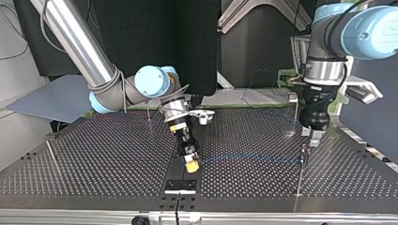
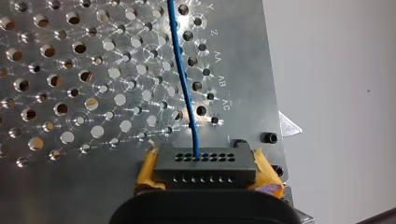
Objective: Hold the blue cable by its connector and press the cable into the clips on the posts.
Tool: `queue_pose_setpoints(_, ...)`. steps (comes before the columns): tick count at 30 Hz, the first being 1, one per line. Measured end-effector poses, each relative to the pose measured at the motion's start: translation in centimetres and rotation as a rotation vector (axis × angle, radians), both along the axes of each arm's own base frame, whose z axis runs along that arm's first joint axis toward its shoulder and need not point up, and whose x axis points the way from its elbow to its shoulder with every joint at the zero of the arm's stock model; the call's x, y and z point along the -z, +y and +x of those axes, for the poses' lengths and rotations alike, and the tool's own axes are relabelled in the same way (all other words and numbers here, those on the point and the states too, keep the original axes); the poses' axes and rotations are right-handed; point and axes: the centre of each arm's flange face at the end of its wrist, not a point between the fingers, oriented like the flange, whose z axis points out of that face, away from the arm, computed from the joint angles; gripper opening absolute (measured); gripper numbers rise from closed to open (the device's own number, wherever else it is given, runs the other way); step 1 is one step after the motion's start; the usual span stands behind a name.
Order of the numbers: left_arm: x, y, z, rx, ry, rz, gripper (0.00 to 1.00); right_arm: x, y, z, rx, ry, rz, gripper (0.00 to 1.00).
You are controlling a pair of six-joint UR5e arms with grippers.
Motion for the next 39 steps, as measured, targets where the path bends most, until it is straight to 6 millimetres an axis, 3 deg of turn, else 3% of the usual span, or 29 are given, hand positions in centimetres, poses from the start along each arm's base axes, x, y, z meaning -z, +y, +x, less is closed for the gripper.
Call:
queue_pose_setpoints(9, -0.5, -0.4, -0.4, 0.017, -0.012, 0.001, 1.0, 0.2, -0.1, 0.0, 0.001, 0.002, 0.002, 0.0)
queue_pose_setpoints(16, 0.0, -2.2, 0.2, 0.104, 0.021, -0.009, 1.0, 0.4, -0.3, -0.1, 0.004, 0.005, 0.006, 0.0)
queue_pose_setpoints(30, -1.4, -6.9, 2.7, 0.162, 0.01, -0.057, 1.0, 0.7, -0.8, -0.4, 0.012, 0.007, 0.008, 0.0)
queue_pose_setpoints(39, -1.1, -7.0, 5.2, 0.099, 0.016, -0.048, 1.0, 0.8, -1.1, -0.6, 0.015, 0.008, 0.009, 0.0)
